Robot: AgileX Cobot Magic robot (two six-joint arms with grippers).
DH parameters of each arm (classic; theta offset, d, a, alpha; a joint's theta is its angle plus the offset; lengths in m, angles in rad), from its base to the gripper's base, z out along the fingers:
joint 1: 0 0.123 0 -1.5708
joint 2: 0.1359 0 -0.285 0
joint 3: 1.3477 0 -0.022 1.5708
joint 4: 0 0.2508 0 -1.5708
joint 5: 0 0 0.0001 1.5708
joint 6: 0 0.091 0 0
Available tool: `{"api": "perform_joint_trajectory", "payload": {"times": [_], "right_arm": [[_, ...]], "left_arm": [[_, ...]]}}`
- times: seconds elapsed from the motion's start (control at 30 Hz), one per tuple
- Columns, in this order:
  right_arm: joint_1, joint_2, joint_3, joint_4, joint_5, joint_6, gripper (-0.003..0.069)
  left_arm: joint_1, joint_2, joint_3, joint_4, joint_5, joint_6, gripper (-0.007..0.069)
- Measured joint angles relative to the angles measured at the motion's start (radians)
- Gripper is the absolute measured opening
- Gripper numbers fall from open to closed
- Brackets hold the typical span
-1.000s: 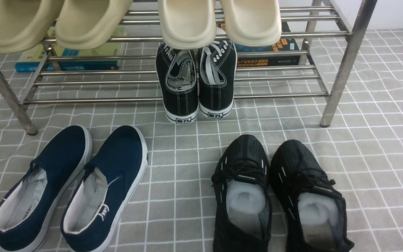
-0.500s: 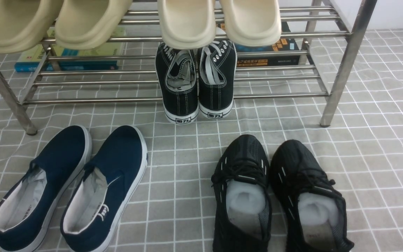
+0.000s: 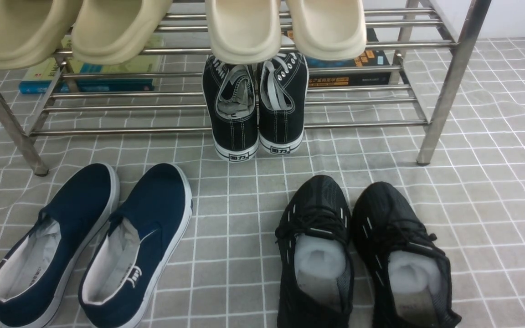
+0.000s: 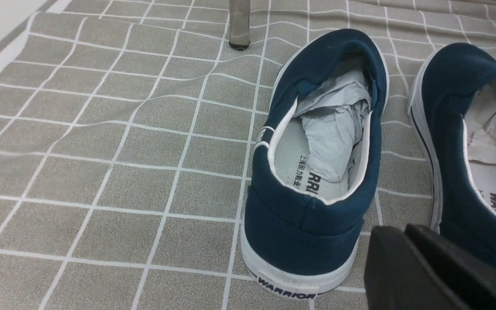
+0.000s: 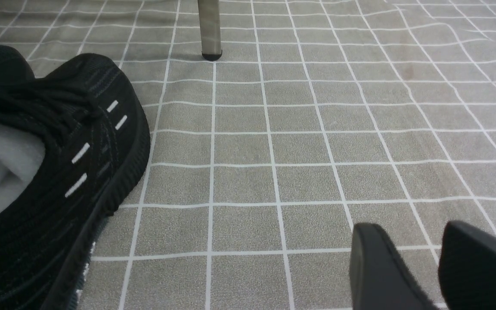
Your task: Take the shoes off the shelf with your hand from the grey coffee tablecloth.
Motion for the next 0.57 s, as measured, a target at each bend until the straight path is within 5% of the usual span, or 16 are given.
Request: {"api": "perform_joint_trajectory", "payload": {"times": [0.57], "right_arm": [[0.000,0.000,0.000,0.000,0.000,0.000,0.0239]], "left_arm": [[0.000,0.000,0.000,0.000,0.000,0.000,0.0077]]}}
